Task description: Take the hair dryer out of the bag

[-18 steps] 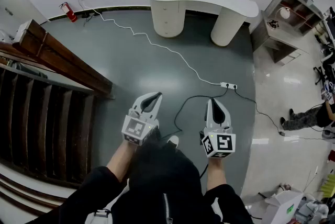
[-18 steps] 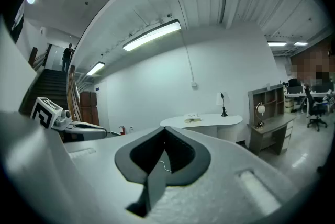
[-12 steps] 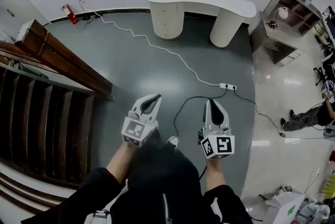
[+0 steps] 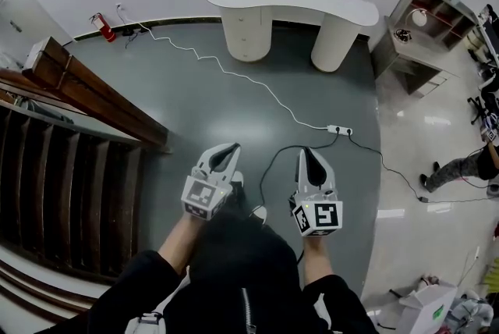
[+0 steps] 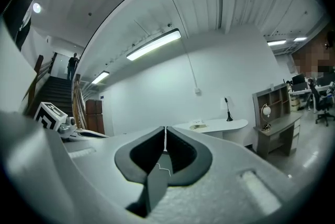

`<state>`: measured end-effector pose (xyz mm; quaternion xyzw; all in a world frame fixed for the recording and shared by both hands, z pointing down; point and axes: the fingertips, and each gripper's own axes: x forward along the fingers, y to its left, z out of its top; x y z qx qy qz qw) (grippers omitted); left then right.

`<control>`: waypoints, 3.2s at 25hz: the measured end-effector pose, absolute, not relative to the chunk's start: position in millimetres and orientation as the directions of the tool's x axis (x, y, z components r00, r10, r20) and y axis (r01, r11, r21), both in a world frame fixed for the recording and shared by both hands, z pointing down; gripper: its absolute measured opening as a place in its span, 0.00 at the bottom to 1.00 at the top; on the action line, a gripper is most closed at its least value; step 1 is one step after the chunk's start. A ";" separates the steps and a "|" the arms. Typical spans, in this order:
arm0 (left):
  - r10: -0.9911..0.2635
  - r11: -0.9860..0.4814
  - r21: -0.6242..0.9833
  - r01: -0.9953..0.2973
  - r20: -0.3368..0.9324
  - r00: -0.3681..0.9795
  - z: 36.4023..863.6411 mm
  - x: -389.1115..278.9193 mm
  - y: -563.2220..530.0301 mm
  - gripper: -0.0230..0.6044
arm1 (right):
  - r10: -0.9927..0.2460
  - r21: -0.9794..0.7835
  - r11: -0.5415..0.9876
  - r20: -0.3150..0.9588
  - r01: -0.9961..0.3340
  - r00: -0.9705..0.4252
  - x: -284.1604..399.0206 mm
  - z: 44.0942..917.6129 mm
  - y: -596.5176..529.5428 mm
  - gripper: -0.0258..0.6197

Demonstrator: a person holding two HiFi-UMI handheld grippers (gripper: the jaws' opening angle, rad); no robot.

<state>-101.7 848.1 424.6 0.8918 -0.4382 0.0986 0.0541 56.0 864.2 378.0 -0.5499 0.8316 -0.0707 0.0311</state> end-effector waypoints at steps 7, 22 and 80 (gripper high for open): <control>-0.769 -0.611 0.039 -0.791 0.209 0.604 430.3 -112.0 811.7 0.06 | -0.911 -0.176 0.384 0.085 -0.906 -0.403 32.3 392.5 829.4 0.05; -0.740 -0.645 0.086 -0.759 0.177 0.649 426.7 -156.0 665.1 0.06 | -0.908 -0.156 0.355 0.178 -0.922 -0.380 -25.8 391.9 690.8 0.05; -0.777 -0.581 -0.008 -0.814 0.306 0.551 447.5 -72.8 287.0 0.06 | -0.825 -0.247 0.478 0.203 -0.843 -0.528 51.3 422.6 295.4 0.05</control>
